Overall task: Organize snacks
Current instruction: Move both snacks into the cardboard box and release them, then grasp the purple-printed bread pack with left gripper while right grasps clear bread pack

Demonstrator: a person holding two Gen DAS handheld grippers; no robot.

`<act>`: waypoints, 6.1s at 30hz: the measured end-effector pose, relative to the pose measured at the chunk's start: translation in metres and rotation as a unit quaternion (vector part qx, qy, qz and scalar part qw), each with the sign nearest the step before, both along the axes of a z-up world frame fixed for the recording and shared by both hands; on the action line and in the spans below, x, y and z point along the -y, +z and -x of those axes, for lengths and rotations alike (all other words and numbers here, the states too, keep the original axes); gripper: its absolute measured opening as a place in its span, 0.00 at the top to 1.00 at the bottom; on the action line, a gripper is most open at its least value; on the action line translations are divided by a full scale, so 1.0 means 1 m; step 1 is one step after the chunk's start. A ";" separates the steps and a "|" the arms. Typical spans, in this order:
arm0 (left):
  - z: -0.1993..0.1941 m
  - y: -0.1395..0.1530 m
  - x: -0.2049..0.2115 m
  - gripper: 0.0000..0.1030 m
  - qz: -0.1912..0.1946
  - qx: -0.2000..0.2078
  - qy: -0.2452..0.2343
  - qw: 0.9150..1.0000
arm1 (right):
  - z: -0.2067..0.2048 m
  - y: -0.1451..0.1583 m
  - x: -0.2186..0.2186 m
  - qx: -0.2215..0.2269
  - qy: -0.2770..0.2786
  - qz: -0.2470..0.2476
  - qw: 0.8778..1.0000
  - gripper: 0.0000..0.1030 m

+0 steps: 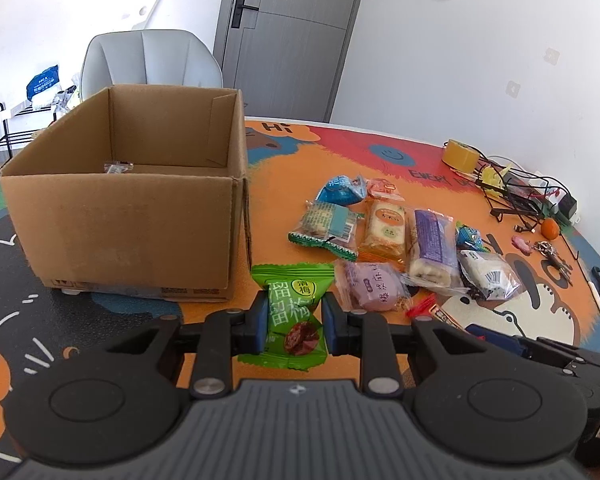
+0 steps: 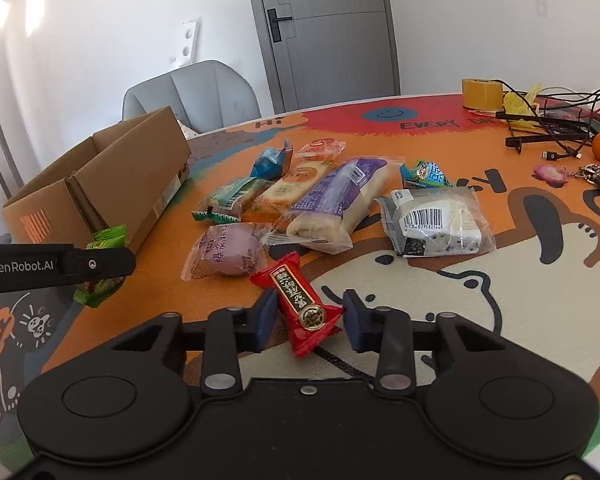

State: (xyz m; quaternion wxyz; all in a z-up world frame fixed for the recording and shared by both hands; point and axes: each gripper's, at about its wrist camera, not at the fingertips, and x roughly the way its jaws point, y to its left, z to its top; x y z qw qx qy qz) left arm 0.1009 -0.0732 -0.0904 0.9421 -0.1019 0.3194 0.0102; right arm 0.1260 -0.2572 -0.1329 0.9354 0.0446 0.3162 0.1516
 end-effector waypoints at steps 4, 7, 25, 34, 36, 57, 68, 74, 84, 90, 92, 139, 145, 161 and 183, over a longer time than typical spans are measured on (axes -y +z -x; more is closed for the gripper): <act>0.008 0.015 -0.004 0.75 0.004 0.025 0.000 1.000 | 0.000 0.008 0.002 -0.003 0.003 -0.018 1.000 0.78; 0.015 0.027 -0.006 0.75 0.006 0.043 0.001 0.999 | 0.005 0.019 -0.001 0.013 0.009 -0.017 1.000 0.78; 0.018 0.070 -0.037 0.75 -0.021 0.108 0.034 0.993 | 0.001 0.070 -0.036 0.075 0.043 -0.056 0.995 0.78; 0.009 0.076 -0.063 0.75 -0.011 0.120 0.054 0.991 | -0.010 0.088 -0.061 0.092 0.062 -0.075 0.991 0.78; 0.005 0.076 -0.069 0.75 -0.010 0.120 0.062 0.991 | -0.014 0.090 -0.068 0.094 0.068 -0.082 0.990 0.78; -0.026 0.057 -0.126 0.70 0.014 0.090 0.118 0.989 | -0.054 0.090 -0.126 0.089 0.114 -0.091 0.985 0.78; -0.009 0.061 -0.146 0.38 0.018 0.101 0.154 0.983 | -0.058 0.087 -0.146 0.078 0.126 -0.090 0.985 0.78; 0.002 0.064 -0.152 0.21 0.014 0.112 0.180 0.977 | -0.058 0.090 -0.157 0.088 0.128 -0.085 0.984 0.60; 0.007 0.067 -0.151 0.09 0.024 0.112 0.185 0.976 | -0.050 0.098 -0.137 0.087 0.086 -0.078 0.989 0.39; 0.005 0.069 -0.133 0.06 0.019 0.109 0.165 0.980 | -0.046 0.093 -0.110 0.066 0.059 -0.081 0.993 0.39; 0.005 0.068 -0.126 0.06 0.016 0.107 0.156 0.982 | -0.044 0.091 -0.100 0.062 0.047 -0.081 0.994 0.36; -0.029 0.018 0.060 0.09 -0.033 0.031 -0.034 0.998 | -0.025 0.030 0.077 0.030 -0.125 -0.079 0.988 0.20; -0.042 -0.001 0.070 0.13 -0.042 0.010 -0.038 0.998 | -0.032 0.023 0.078 0.025 -0.127 -0.076 0.989 0.20; -0.062 -0.028 0.055 0.63 -0.012 -0.041 -0.018 0.999 | -0.046 0.012 0.069 0.011 -0.117 -0.064 0.991 0.20; -0.051 0.010 0.042 0.68 -0.007 0.007 -0.007 1.000 | -0.066 -0.004 0.050 0.005 -0.108 -0.007 0.994 0.42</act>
